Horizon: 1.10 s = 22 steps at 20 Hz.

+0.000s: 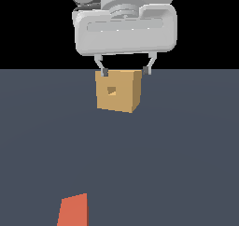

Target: Insert the peg into the horizontal hole in a box.

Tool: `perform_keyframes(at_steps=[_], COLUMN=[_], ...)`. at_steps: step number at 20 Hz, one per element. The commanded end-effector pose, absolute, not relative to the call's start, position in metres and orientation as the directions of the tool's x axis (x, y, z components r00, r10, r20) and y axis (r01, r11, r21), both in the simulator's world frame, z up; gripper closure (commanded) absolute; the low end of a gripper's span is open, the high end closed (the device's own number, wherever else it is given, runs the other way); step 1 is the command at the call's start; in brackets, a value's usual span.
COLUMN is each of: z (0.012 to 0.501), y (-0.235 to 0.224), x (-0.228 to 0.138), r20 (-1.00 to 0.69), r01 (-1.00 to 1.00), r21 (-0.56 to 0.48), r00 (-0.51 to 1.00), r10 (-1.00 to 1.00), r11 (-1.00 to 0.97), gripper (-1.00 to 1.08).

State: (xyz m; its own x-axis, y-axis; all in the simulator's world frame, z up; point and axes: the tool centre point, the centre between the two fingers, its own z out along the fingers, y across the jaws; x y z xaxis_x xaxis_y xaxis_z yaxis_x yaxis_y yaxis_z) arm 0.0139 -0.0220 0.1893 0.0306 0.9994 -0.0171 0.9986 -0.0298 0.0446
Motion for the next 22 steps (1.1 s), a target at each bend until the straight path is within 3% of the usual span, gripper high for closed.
perform_keyframes(at_steps=[1, 11, 22], z=[0.189, 0.18, 0.147], y=[-0.022, -0.045, -0.122], x=[0.014, 0.007, -0.012], r20=[-0.017, -0.016, -0.013], r01=[0.999, 0.999, 0.997], r21=[0.045, 0.041, 0.029], r00=[0.031, 0.008, -0.068], r10=[0.999, 1.0, 0.998], r11=[-0.03, -0.007, 0.068], gripper=[-0.92, -0.92, -0.92])
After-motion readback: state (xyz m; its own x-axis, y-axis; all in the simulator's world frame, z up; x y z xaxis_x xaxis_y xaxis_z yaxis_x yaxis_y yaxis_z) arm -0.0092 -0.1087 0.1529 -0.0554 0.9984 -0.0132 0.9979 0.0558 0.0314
